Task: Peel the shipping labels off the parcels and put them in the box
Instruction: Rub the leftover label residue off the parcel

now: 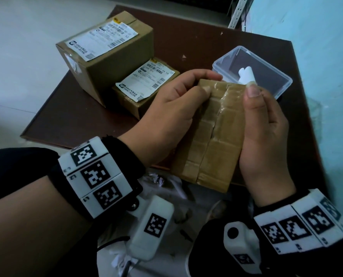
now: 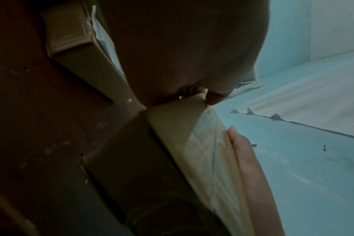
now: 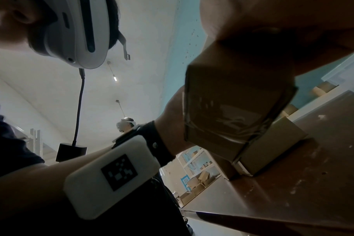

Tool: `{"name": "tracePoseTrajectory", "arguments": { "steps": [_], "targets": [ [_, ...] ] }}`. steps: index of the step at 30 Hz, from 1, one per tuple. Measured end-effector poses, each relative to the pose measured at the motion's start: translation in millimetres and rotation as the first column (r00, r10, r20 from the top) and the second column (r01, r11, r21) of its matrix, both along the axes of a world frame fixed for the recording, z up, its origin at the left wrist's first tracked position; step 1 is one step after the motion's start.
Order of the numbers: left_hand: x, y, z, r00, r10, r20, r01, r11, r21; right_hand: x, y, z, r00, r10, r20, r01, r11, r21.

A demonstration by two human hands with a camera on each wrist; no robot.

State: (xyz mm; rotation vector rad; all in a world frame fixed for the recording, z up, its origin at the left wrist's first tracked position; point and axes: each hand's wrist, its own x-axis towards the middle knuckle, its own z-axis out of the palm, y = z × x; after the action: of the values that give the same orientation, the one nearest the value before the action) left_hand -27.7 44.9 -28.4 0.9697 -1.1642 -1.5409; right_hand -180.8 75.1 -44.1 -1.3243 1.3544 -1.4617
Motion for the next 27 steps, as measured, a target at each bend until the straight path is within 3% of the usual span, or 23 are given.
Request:
{"name": "tracePoseTrajectory", "arguments": {
  "steps": [7,16,20,27],
  "targets": [
    [-1.1,-0.8,-0.3,0.998,0.029,0.050,-0.028,0.999,-0.022,0.4,1.1,-0.9,0.999,0.008,-0.037,-0.008,1.000,0.007],
    [0.2,-0.3,-0.4,0.997,-0.017,-0.071,0.018,1.000,0.012,0.0,0.6,-0.6,1.000,-0.008,-0.008,0.008,1.000,0.010],
    [-0.5,-1.7,-2.7,1.000,0.028,-0.001,-0.028,0.999,-0.040,-0.6,1.1,-0.6,1.000,-0.011,-0.020,0.011,1.000,0.016],
    [4.7,-4.3,-5.1,0.999,-0.010,0.031,0.013,0.996,-0.083,-0.4,1.0,-2.6,0.999,-0.022,0.034,0.022,1.000,0.014]
  ]
}}
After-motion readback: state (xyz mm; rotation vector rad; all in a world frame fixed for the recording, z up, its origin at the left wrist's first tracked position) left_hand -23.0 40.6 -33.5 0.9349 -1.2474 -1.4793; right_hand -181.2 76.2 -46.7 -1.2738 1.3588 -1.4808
